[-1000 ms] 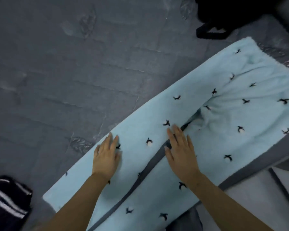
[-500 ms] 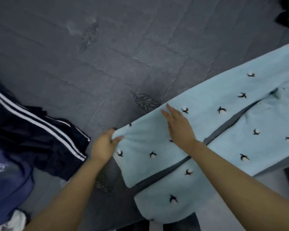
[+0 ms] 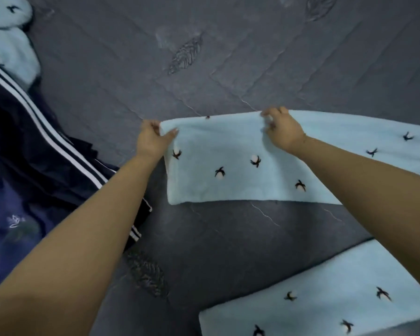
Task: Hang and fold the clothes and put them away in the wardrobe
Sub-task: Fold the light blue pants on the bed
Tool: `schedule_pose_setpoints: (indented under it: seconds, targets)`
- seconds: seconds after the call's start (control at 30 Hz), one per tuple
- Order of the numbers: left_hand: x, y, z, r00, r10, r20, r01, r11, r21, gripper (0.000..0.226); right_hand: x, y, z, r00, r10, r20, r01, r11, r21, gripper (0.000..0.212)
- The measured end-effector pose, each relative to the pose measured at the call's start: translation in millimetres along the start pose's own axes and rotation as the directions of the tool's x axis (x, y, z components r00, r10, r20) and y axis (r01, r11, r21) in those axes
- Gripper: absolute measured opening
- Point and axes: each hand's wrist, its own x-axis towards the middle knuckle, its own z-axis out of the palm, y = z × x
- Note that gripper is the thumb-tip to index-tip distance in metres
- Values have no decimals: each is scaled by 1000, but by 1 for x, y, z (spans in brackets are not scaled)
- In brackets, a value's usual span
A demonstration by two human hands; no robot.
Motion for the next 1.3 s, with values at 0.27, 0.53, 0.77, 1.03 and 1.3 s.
schedule_pose_setpoints:
  seconds: [0.27, 0.53, 0.77, 1.03, 1.3]
  targets:
    - [-94, -65, 48, 973, -225, 43, 229, 962, -150, 53, -102, -10, 65, 975, -211, -69, 217, 970, 106, 74]
    - [-118, -80, 33, 987, -120, -108, 108, 988, -112, 19, -163, 1, 100, 967, -249, -61, 248, 969, -25, 60]
    - [-124, -72, 35, 996, 1, -93, 28, 952, 306, 61, -186, 0, 108, 957, -267, 114, 277, 957, -87, 58]
    - [-151, 16, 109, 923, 282, 261, -379, 776, 503, 59, -207, 56, 40, 994, 12, -106, 21, 952, 305, 55]
    - [-207, 127, 279, 797, 368, 479, -572, 715, 403, 54, -230, 247, -69, 976, 159, -148, -112, 951, 288, 44]
